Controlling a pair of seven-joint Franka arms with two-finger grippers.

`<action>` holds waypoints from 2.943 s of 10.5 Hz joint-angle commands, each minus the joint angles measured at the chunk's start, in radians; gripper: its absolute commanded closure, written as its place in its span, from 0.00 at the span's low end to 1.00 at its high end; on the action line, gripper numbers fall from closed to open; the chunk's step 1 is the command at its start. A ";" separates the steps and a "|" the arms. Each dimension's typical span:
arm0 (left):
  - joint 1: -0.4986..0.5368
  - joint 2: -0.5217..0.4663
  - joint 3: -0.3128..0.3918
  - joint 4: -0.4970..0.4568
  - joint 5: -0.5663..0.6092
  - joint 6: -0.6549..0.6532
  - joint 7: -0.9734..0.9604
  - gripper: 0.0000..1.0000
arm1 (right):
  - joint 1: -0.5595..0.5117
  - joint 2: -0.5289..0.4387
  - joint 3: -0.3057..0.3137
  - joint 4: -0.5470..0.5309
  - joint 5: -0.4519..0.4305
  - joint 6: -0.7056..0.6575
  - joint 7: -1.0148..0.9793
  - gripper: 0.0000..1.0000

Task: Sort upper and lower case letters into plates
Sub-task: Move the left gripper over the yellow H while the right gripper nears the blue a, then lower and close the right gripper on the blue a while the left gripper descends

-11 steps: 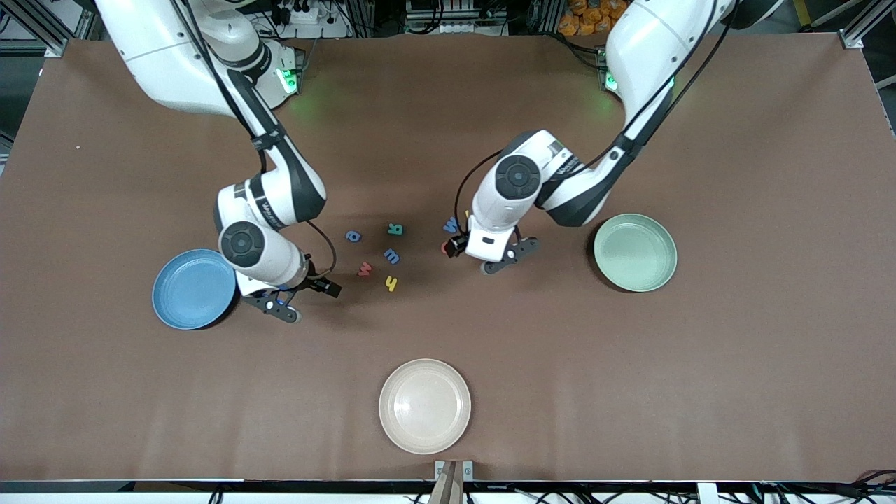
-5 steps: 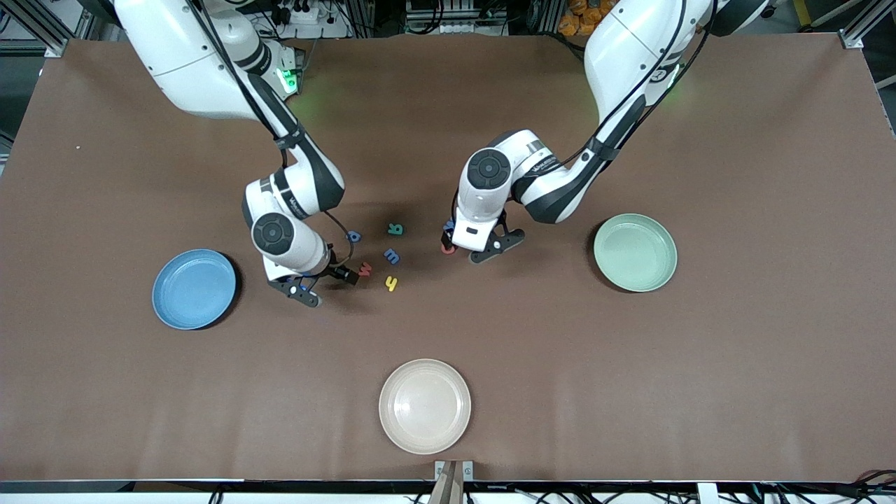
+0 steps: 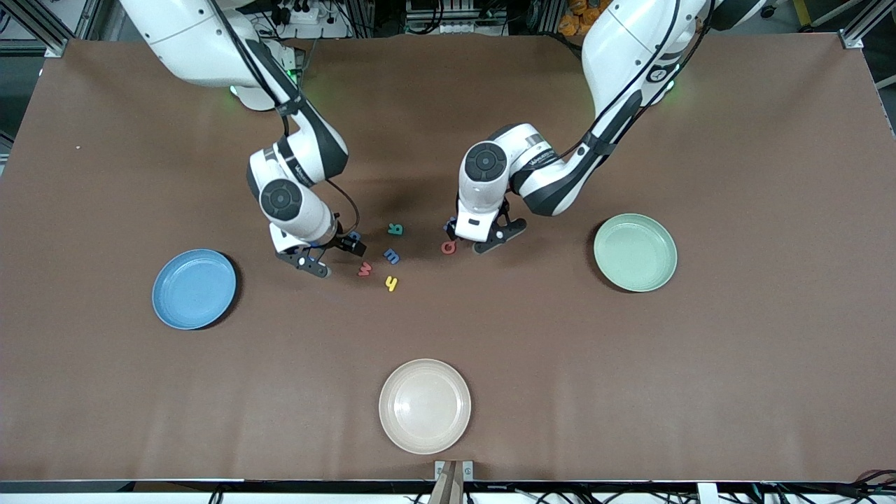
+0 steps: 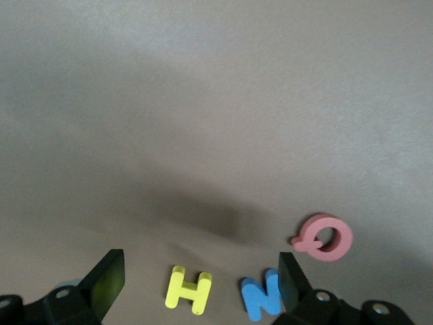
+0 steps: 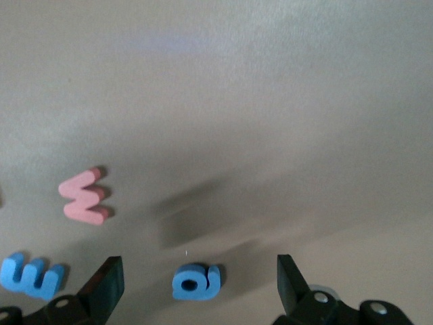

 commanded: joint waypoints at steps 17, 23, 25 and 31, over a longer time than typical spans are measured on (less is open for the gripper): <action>-0.026 -0.065 0.001 -0.217 0.092 0.205 -0.078 0.00 | 0.038 0.019 0.013 -0.087 -0.105 0.145 0.104 0.00; -0.028 -0.052 0.001 -0.214 0.100 0.206 -0.080 0.00 | 0.044 0.022 0.013 -0.086 -0.108 0.145 0.111 0.42; -0.028 -0.044 0.001 -0.206 0.100 0.209 -0.078 0.00 | 0.038 0.019 0.028 -0.084 -0.108 0.148 0.152 1.00; -0.034 -0.027 0.003 -0.197 0.100 0.228 -0.078 0.14 | 0.023 -0.007 0.043 -0.084 -0.108 0.143 0.149 1.00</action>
